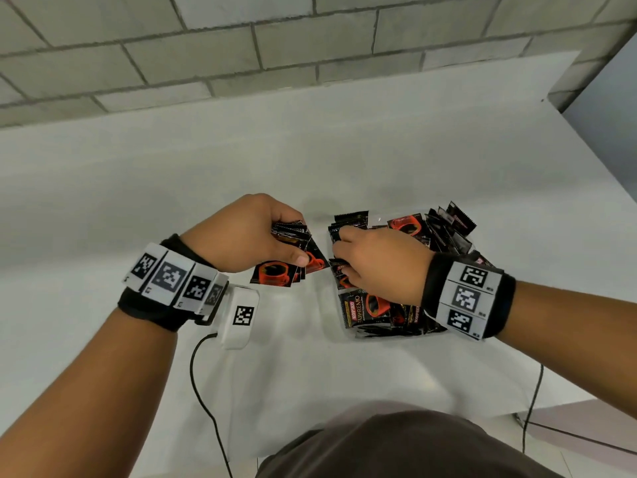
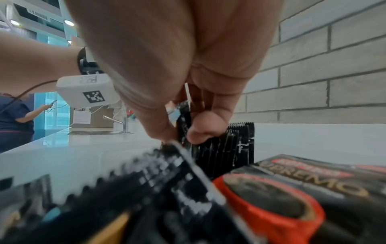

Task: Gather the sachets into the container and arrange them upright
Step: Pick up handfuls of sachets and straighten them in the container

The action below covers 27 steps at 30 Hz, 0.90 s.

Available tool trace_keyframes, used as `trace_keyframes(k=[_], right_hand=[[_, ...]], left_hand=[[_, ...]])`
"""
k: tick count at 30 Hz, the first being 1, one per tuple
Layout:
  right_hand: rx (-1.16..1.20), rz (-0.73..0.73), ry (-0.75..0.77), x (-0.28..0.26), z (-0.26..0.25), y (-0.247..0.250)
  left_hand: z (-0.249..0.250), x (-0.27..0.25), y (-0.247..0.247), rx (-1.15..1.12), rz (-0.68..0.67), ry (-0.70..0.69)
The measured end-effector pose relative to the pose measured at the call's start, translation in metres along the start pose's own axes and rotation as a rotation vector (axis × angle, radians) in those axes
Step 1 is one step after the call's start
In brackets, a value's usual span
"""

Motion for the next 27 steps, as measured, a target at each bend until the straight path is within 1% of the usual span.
trace_keyframes(k=[2, 4, 7, 9, 12, 18, 20, 22, 25, 27], right_hand=[[-0.011, -0.025, 0.008, 0.001, -0.001, 0.0], [0.031, -0.025, -0.015, 0.002, 0.001, 0.002], [0.222, 0.007, -0.095, 0.001, 0.007, 0.009], [0.305, 0.05, -0.127, -0.001, 0.011, 0.016], [0.345, 0.103, -0.143, -0.001, 0.016, 0.023], [0.384, 0.052, -0.187, -0.001, 0.025, 0.016], [0.413, 0.049, -0.189, -0.003, 0.029, 0.022], [0.475, 0.101, -0.213, -0.006, 0.034, 0.034], [0.642, 0.248, -0.319, -0.014, 0.037, 0.055], [0.787, 0.278, -0.359, -0.019, 0.03, 0.063]], left_hand=[[0.0, -0.001, 0.0, -0.002, 0.0, 0.0], [-0.001, -0.002, 0.0, -0.005, 0.002, -0.002], [-0.001, -0.003, -0.001, -0.011, 0.009, -0.001], [-0.002, -0.004, 0.0, -0.013, 0.02, -0.004], [-0.002, -0.004, 0.001, -0.019, 0.029, 0.0], [0.003, -0.002, 0.0, -0.025, 0.07, -0.01], [0.006, -0.002, -0.002, -0.069, 0.089, -0.014], [0.009, -0.001, -0.004, -0.138, 0.103, -0.021], [0.012, -0.001, -0.009, -0.262, 0.14, -0.035], [0.017, 0.0, -0.014, -0.361, 0.146, -0.034]])
Point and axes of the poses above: each hand's wrist, its own x-axis towards the middle knuckle, its own y-axis out of the back of the hand, z = x × y, the point moved 2 cm from there along x, towards the middle knuckle, and after that the axes turned 8 degrees about z, right-handed, at the moved point
